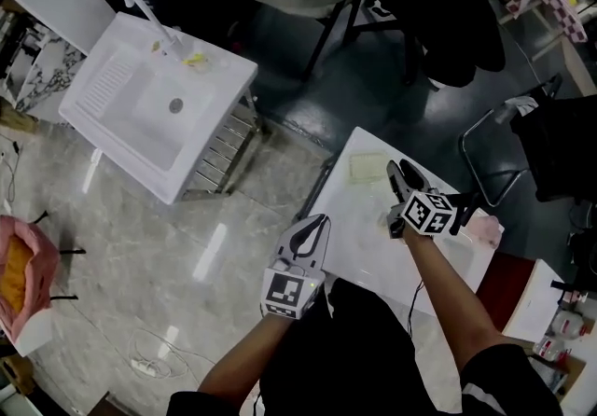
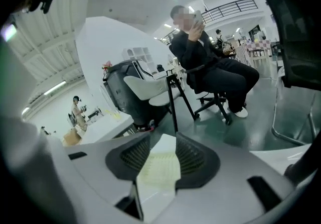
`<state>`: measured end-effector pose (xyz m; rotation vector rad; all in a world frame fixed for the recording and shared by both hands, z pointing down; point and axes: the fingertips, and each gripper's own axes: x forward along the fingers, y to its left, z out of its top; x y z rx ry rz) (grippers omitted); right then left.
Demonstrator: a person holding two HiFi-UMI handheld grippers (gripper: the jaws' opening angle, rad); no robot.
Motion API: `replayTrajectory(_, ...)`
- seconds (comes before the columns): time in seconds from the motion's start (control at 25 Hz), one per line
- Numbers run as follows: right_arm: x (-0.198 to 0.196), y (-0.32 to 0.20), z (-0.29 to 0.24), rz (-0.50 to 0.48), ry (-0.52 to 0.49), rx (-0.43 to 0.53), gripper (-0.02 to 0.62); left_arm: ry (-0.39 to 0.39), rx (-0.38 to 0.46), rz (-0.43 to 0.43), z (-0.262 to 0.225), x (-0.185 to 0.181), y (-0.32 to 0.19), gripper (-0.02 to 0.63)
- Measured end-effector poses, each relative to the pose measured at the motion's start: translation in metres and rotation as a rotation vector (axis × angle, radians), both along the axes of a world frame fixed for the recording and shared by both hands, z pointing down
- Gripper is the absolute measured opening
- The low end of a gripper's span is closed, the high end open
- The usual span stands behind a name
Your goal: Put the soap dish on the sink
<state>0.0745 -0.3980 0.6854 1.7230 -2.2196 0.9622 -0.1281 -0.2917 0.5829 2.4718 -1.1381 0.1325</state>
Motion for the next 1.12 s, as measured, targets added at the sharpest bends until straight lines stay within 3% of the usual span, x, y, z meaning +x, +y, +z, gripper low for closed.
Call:
replayTrajectory(0.28,-0.005,0.072,-0.075,-0.016,0.008,0.090,0.014,-0.011,0.044,0.033,-0.025,0.019,0.010,0.018)
replayTrajectory(0.4,0.008,0.111,-0.103,-0.004,0.019,0.143,0.000,-0.020,0.062,0.066,-0.039,0.039,0.023,0.018)
replayTrajectory(0.72,0.110,0.240,-0.175,0.178,0.054,0.182,0.000,-0.019,0.113,0.168,-0.094,0.130,0.101,0.017)
replayTrajectory(1.12,0.235,0.386,-0.258,0.323,0.192,0.335,0.000,-0.022,0.215,0.292,-0.148,0.262,0.208,0.017)
